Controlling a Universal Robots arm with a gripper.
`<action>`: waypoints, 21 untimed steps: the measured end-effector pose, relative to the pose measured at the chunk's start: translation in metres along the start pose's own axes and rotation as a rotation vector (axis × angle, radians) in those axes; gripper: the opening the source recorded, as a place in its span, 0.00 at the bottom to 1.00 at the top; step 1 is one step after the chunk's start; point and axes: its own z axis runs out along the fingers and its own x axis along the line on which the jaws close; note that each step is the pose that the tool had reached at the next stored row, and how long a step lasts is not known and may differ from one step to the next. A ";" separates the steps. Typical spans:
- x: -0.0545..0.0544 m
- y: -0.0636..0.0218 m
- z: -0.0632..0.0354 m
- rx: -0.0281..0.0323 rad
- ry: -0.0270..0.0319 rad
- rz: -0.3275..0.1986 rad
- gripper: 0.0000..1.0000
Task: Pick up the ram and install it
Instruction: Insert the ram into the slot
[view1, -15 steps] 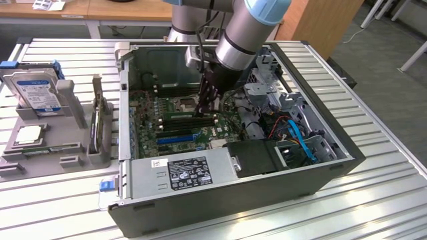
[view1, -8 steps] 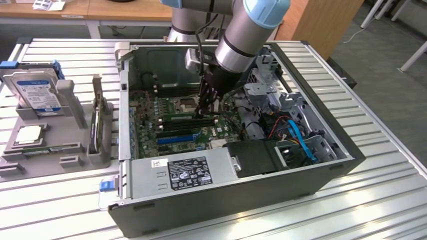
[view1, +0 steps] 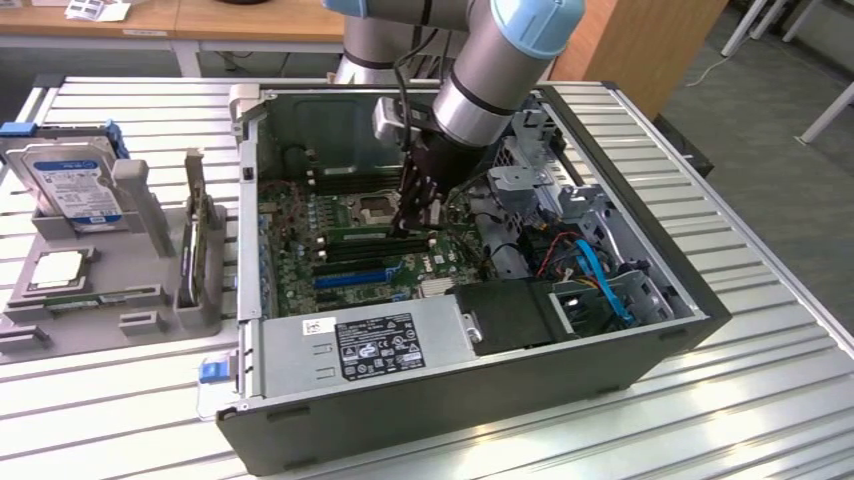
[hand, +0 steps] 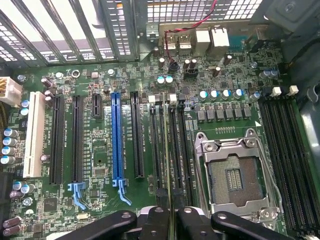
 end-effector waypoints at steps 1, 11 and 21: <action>0.000 0.0000 0.0000 -0.0001 0.0000 0.000 0.14; 0.003 0.0003 0.0000 0.0006 0.0000 0.000 0.14; 0.004 0.0034 0.0008 0.0130 -0.0005 -0.001 0.14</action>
